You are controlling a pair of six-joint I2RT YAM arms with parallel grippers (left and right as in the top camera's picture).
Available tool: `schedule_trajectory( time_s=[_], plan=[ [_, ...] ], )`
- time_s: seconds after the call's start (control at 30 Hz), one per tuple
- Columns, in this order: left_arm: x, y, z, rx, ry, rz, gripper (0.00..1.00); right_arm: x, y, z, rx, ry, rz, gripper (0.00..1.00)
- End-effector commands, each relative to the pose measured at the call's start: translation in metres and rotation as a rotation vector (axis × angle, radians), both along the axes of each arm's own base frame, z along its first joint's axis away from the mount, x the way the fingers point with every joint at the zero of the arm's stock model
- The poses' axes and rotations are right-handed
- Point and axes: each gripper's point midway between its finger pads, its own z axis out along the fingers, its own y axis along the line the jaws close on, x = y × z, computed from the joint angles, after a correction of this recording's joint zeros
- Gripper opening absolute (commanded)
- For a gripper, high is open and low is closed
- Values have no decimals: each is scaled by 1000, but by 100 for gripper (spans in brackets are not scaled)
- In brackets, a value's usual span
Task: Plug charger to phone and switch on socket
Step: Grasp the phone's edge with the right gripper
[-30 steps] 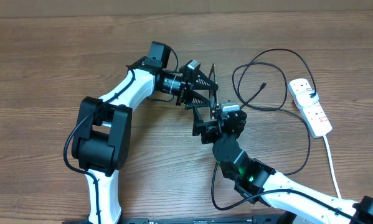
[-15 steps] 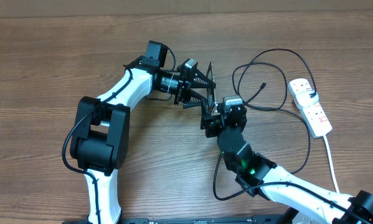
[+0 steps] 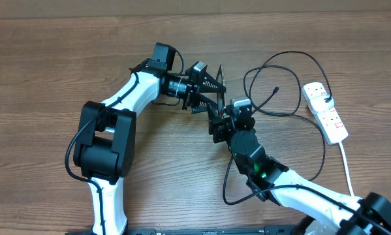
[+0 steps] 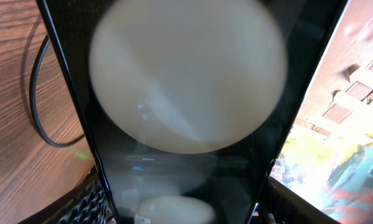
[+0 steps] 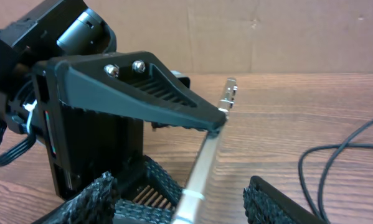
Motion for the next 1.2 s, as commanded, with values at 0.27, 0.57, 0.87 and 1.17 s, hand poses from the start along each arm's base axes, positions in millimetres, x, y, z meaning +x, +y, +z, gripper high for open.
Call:
schedule_trajectory(
  time_s=[0.27,0.57,0.87,1.17],
  plan=[
    [0,1,6,-43,21,-14,49,16,8,15,19,-34,-23,54],
    [0,0,6,-43,22,-15,49,17,10,10,11,-23,-22,27],
    [0,0,6,-40,33,-14,49,17,12,10,12,-21,-11,14],
    [0,0,6,-39,32,-14,49,17,13,10,13,-22,-10,4]
  ],
)
